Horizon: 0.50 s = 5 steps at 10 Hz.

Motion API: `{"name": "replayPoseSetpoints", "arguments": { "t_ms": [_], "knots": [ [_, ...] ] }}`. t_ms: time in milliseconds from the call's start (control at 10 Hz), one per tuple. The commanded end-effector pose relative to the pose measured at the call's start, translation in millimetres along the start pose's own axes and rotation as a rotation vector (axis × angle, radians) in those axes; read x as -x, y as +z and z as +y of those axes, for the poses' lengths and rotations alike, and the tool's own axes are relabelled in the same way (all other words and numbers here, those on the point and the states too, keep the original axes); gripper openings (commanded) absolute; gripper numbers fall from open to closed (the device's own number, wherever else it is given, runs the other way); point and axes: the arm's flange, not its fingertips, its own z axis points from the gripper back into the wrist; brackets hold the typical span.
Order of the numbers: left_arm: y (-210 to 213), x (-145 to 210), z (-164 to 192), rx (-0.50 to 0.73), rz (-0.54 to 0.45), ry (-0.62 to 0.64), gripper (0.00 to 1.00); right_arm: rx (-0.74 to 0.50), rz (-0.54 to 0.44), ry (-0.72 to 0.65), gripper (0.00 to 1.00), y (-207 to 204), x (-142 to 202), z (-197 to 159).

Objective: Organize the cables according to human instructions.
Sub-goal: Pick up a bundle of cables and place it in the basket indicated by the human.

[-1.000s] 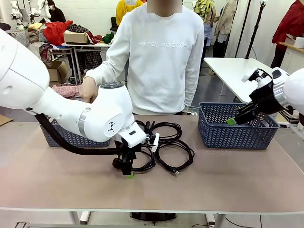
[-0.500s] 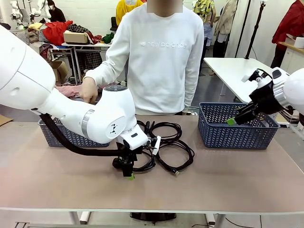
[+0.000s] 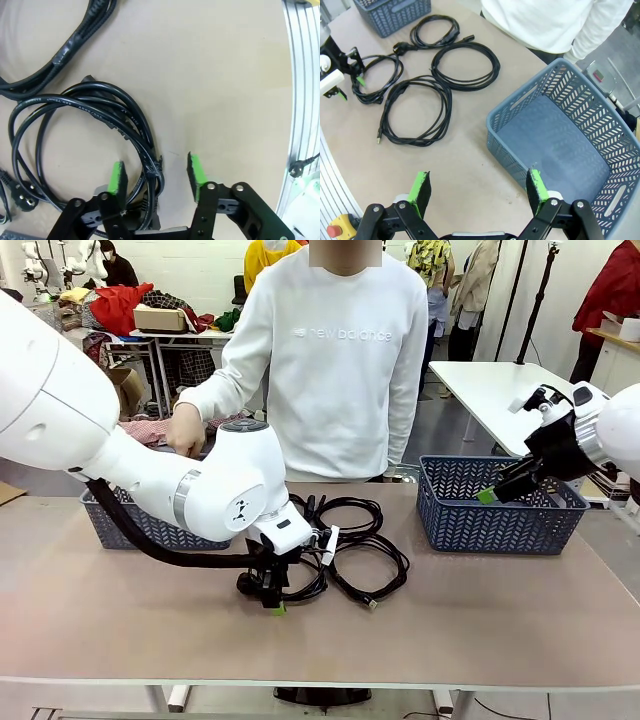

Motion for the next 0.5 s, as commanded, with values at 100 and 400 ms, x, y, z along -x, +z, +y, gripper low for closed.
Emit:
{"name": "replayPoseSetpoints", "arguments": {
  "t_ms": [100,400],
  "knots": [
    [-2.9,-2.3,4.6,0.007,0.022,-0.005,0.36,-0.005,-0.008,-0.004,1.00,-1.4,0.5,-1.6],
    [-4.8,-2.0,5.5,0.016,0.031,-0.016,0.04,-0.005,-0.008,-0.004,1.00,-1.4,0.5,-1.6]
  ]
}}
